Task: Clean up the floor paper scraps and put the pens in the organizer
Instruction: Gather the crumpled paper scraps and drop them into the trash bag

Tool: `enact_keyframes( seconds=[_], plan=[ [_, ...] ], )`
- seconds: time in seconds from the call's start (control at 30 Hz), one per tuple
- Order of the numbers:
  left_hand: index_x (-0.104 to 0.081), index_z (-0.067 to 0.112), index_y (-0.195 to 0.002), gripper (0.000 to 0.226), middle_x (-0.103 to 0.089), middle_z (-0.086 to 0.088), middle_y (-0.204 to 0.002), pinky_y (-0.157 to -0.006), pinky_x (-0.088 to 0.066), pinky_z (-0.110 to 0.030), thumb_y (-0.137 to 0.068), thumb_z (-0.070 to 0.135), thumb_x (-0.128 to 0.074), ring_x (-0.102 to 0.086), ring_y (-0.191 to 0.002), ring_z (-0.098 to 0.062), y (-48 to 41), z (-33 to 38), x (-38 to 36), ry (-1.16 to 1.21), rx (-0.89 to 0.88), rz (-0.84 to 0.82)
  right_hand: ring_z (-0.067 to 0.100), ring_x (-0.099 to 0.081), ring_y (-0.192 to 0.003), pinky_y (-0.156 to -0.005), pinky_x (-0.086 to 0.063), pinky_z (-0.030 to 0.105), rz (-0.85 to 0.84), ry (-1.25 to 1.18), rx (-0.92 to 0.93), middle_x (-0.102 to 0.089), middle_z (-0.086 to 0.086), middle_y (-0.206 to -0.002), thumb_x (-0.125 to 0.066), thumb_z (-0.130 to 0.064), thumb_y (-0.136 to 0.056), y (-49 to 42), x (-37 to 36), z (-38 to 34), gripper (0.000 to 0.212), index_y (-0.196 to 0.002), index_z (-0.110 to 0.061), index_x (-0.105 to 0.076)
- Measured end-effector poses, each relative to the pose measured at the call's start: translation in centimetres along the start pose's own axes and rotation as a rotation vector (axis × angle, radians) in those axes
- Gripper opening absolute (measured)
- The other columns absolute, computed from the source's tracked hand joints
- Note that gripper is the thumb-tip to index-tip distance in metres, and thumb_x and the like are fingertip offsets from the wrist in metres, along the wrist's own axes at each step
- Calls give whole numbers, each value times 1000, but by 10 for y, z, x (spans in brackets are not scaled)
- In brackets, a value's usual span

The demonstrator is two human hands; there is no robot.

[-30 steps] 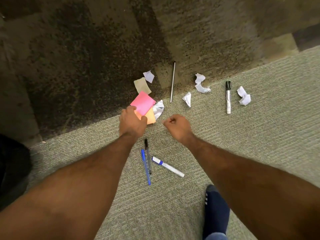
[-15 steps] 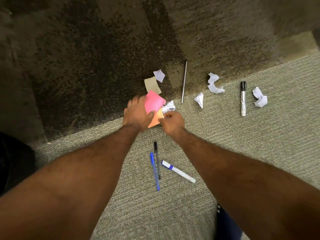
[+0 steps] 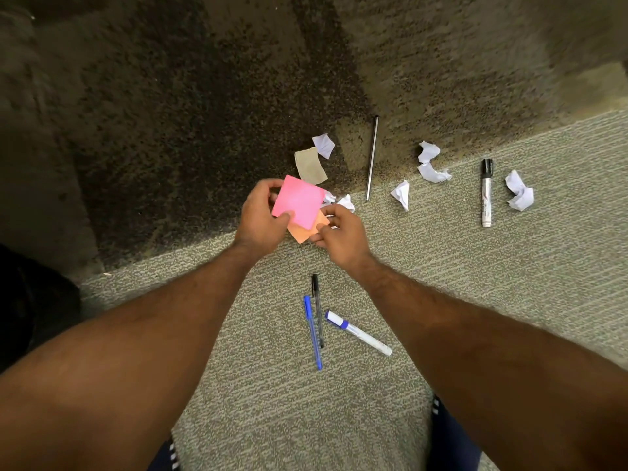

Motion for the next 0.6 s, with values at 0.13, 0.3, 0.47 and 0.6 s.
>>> enact_keyframes(
  seconds=[0.13, 0.3, 0.47, 0.6],
  plan=[
    [-53, 13, -128, 56, -58, 4, -101, -70, -50, -13, -78, 0, -75, -58, -80, -4, -2, -20, 26, 55, 134, 49, 27, -73, -80, -72, -61, 40, -33, 26, -14, -66, 4, -80, -55, 0, -94, 4, -14, -5, 22, -111, -11, -60],
    [-55, 7, -129, 50, -65, -10, -115, -82, -50, -31, -83, 2, -73, -62, -98, -22, 1, -40, 46, -13, 226, 0, 15, -63, -66, -60, -48, 28, 78, 374, 118, -62, -7, -71, -54, -12, -90, 9, -11, -11, 23, -110, -18, -64],
    [-48, 8, -140, 63, -60, -17, -129, -102, -47, -41, -83, 16, -73, -58, -117, -32, 7, -43, 52, -269, 226, -33, 16, -64, -76, -71, -56, 33, 134, 547, 248, -69, 0, -94, -52, -17, -92, 10, 13, -9, 24, -114, -19, -63],
    [-36, 12, -147, 81, -44, -20, -138, -109, -37, -48, -81, 38, -75, -42, -130, -38, 4, -19, 45, -539, 87, -26, 16, -63, -84, -76, -57, 40, 172, 603, 301, -68, 0, -100, -52, -16, -93, 4, 36, -8, 22, -111, -18, -63]
  ],
)
Point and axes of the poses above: each hand's wrist, its own y-axis away from the middle knuckle, its own x-axis out of the back of the hand, z = x × y, the point moved 2 cm from there along -y, towards the middle knuckle
